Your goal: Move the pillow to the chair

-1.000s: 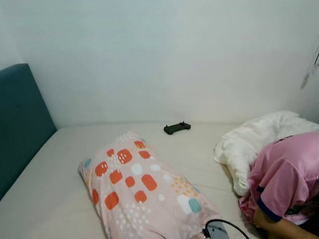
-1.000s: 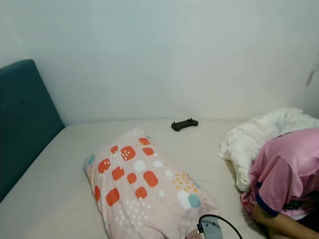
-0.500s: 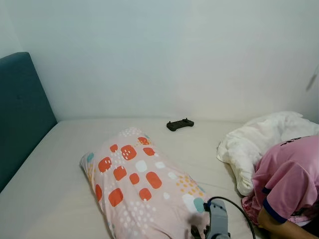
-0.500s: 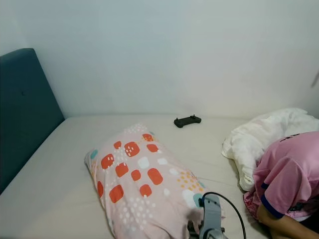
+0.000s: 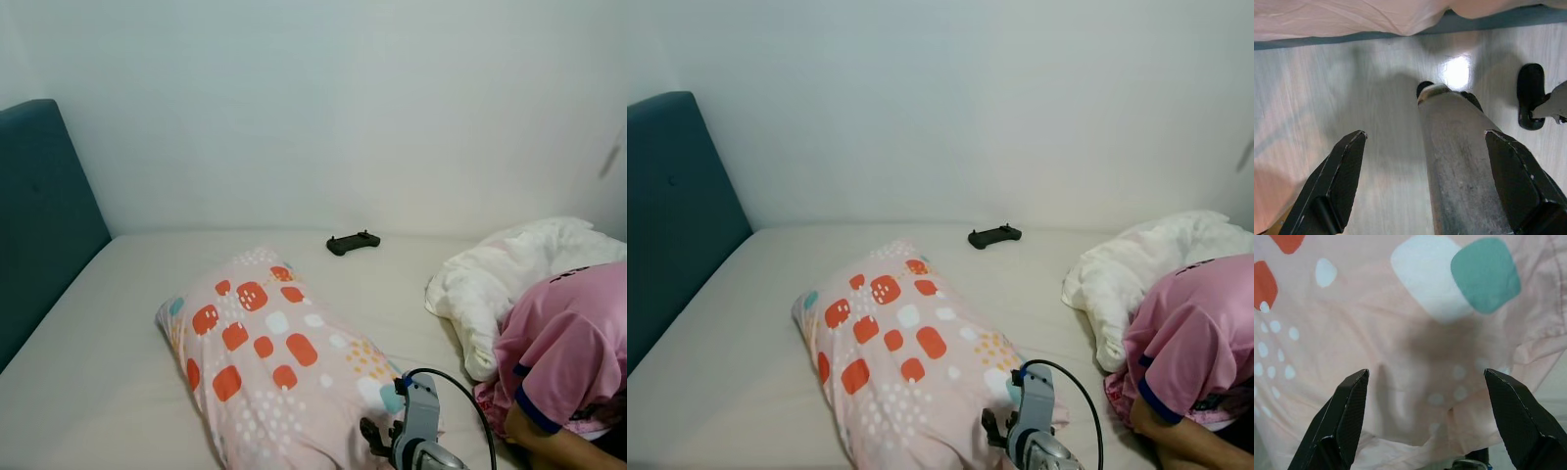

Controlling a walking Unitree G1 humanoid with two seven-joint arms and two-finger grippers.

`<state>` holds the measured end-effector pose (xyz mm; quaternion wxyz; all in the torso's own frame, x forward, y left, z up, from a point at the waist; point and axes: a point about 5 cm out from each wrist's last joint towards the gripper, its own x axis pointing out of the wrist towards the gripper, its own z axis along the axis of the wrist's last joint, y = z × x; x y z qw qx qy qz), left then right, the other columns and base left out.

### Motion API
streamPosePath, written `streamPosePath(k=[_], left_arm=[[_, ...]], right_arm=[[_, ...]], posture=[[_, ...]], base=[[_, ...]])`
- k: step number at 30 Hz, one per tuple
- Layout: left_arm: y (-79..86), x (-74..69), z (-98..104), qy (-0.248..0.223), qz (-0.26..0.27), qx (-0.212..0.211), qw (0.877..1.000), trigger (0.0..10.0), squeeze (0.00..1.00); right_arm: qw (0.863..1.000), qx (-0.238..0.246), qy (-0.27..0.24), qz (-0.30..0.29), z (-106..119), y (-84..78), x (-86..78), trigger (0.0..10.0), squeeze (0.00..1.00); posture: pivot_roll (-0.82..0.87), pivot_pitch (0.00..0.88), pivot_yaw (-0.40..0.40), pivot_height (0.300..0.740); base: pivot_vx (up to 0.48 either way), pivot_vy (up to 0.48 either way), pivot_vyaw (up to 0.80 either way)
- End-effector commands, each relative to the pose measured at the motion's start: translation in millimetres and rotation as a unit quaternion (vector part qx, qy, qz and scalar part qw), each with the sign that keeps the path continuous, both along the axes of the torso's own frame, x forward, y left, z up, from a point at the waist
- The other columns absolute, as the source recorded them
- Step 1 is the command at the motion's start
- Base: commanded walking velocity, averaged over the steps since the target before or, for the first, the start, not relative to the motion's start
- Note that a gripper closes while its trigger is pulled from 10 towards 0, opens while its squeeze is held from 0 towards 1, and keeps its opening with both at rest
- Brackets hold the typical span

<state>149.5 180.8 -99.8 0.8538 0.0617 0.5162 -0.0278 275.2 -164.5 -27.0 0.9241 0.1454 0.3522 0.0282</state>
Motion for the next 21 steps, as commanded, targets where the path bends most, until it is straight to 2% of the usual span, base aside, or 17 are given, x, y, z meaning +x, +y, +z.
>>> streamPosePath(k=[1, 3, 9, 21], left_arm=[[-2.3, -3.1, -1, 0.003, -0.011, 0.003, 1.000, 10.0, 0.00], [-2.3, -3.1, -1, 0.003, -0.011, 0.003, 1.000, 10.0, 0.00], [0.2, -5.3, -2, 0.004, -0.020, 0.010, 1.000, 10.0, 0.00], [4.2, -3.2, 0, 0.000, -0.034, 0.020, 0.999, 10.0, 0.00]], right_arm=[[1.000, 0.016, 0.005, -0.007, -2, 1.6, -2.6, 10.0, 0.00], [1.000, 0.016, 0.005, -0.007, -2, 1.6, -2.6, 10.0, 0.00], [0.998, 0.061, -0.014, -0.027, 3, -2.0, 2.5, 10.0, 0.00], [0.996, 0.070, -0.036, -0.027, 11, -6.5, 9.7, 10.0, 0.00]], posture=[[-0.07, 0.012, -0.009, 0.645], [-0.07, 0.012, -0.009, 0.645], [-0.06, 0.021, 0.004, 0.620], [-0.04, 0.026, 0.014, 0.580]], base=[[0.000, 0.000, 0.00], [0.000, 0.000, 0.00], [0.000, 0.000, 0.00], [0.000, 0.000, 0.00]])
